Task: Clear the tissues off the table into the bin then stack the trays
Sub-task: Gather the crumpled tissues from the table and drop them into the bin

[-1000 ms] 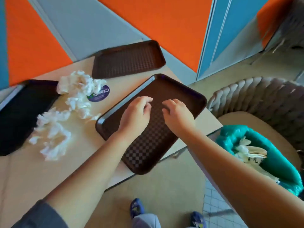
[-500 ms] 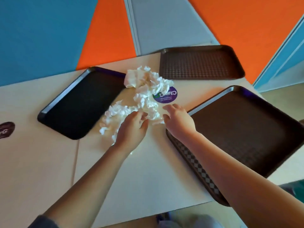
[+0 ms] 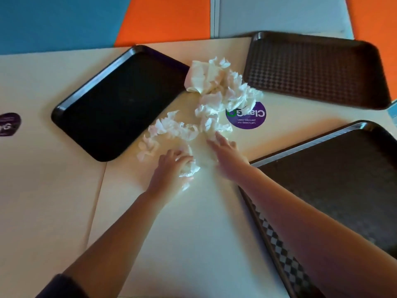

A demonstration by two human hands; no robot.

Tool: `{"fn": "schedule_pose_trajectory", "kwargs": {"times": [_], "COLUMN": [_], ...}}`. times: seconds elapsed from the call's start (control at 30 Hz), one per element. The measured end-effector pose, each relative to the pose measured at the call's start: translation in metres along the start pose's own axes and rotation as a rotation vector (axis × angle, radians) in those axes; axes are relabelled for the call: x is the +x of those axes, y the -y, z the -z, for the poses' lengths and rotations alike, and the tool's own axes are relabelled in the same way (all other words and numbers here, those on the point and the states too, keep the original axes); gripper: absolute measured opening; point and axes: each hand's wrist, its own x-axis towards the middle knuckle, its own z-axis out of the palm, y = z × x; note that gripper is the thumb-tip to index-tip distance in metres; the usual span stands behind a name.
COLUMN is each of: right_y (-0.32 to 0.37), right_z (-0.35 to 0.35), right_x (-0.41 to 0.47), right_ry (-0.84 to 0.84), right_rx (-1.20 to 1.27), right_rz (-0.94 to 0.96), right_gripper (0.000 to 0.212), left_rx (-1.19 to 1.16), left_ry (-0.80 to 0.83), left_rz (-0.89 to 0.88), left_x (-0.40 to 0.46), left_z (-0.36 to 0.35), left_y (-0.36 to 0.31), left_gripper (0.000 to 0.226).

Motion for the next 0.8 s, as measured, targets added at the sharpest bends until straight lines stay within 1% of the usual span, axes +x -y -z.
{"fn": "schedule_pose_trajectory", "kwargs": {"times": [0.07,0.13,0.2,0.3,0.4,0.43,0.57,0.7,0.8], "right_y": [-0.003,-0.006,-0.007,-0.010,-0.006,-0.004,0.005,0.011,0.013], "right_z": [-0.003,-0.005,-0.003,0.001,0.005,0.007,0.014,0.012,0.008], "right_x": [0.005,0.008,0.009,0.011,0.009,0.007,-0.006,-0.021,-0.032], "right_ry": [-0.019,-0.037,-0.026,-0.020,-0.100,-0.131,-0.183,-0.180,-0.226], "right_rx": [-0.031,-0.036,-0.027,-0.005,0.004,-0.009,-0.078,0.056,0.127], "right_rz": [0.047,0.047,0.047,0.054,0.053,0.052,0.072,0.031,0.018], "right_gripper": [0.070,0.063,0.056,0.053,0.032,0.030,0.035,0.033,0.041], "left_rx": [-0.111,-0.176,-0.194,-0.199,-0.206,-0.220,-0.265,-0.278,-0.301], "left_ry": [-0.019,-0.030,-0.055,-0.089,-0.173,-0.207,-0.258,-0.234,-0.193], "left_rz": [-0.052,-0.060,-0.051,-0.083,-0.108,-0.113,-0.149,-0.162,-0.172], "left_x": [0.008,0.014,0.018,0.022,0.021,0.019,0.011,0.005,-0.005], "left_z": [-0.006,-0.008,-0.006,0.000,0.010,0.013,0.024,0.033,0.040], "left_y": [-0.002,-0.005,-0.011,-0.014,-0.014,-0.014,-0.013,-0.015,-0.017], "left_gripper": [0.045,0.041,0.039,0.044,0.044,0.042,0.037,0.032,0.036]}}
